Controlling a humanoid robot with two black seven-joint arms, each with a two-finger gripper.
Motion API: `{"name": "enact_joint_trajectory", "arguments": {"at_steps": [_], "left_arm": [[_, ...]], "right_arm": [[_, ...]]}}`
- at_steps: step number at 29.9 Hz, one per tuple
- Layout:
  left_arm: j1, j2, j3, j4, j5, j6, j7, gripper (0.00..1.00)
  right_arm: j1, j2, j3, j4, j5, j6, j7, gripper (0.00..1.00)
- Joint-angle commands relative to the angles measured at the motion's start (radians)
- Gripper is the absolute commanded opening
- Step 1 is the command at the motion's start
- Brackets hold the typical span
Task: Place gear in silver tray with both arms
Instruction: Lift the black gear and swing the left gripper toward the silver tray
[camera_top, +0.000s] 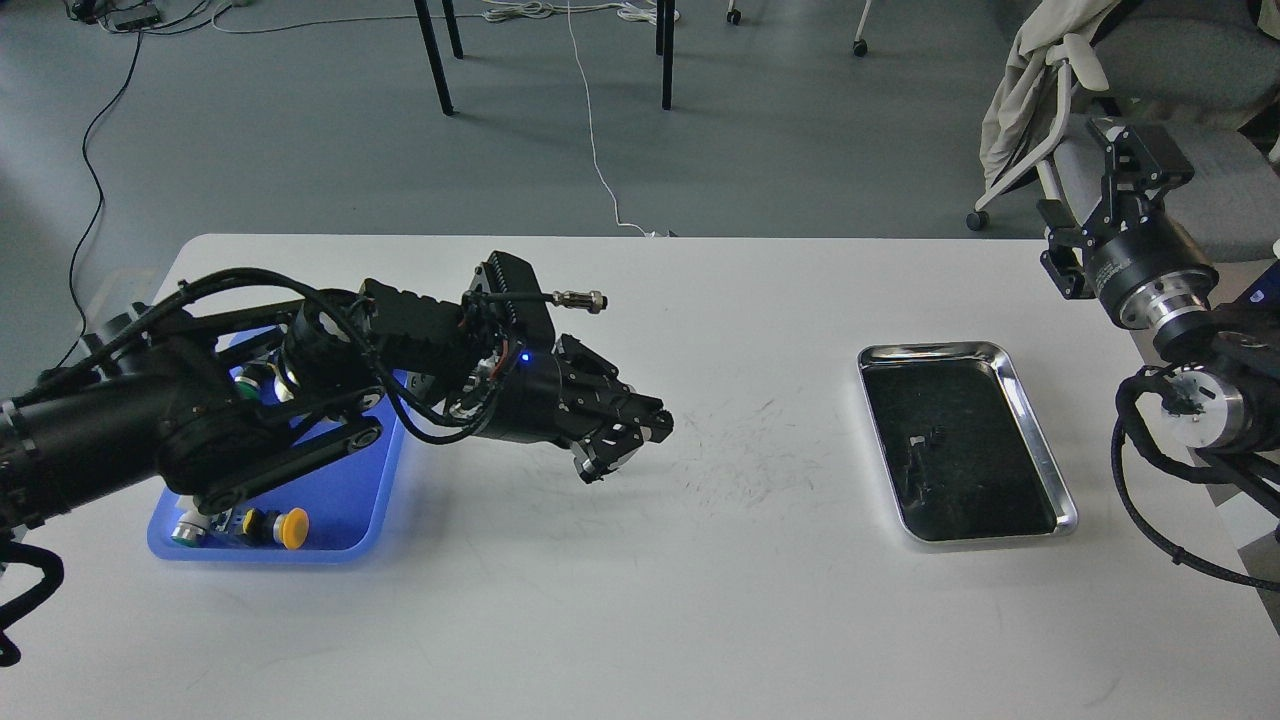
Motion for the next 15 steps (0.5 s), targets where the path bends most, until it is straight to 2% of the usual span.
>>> {"name": "enact_joint_trajectory", "arguments": {"at_steps": [1,8,15], "left_arm": [[0.004,-0.106,0.006,0.082,0.01,0.001,0.0,0.11],[0.005,-0.284,0.008,0.214,0.011,0.005,0.0,0.11],[0.025,-0.354,0.008,0.299,0.014,0.011,0.0,0.11]], "right_arm": [[-0.003,0.001,-0.004,-0.008,-0.001,0.0,0.0,0.93],[-0.003,0.002,-0.008,-0.04,-0.001,0.003,0.0,0.93],[-0.001,0.042,-0.01,-0.086,-0.001,0.011,0.0,0.93]]}}
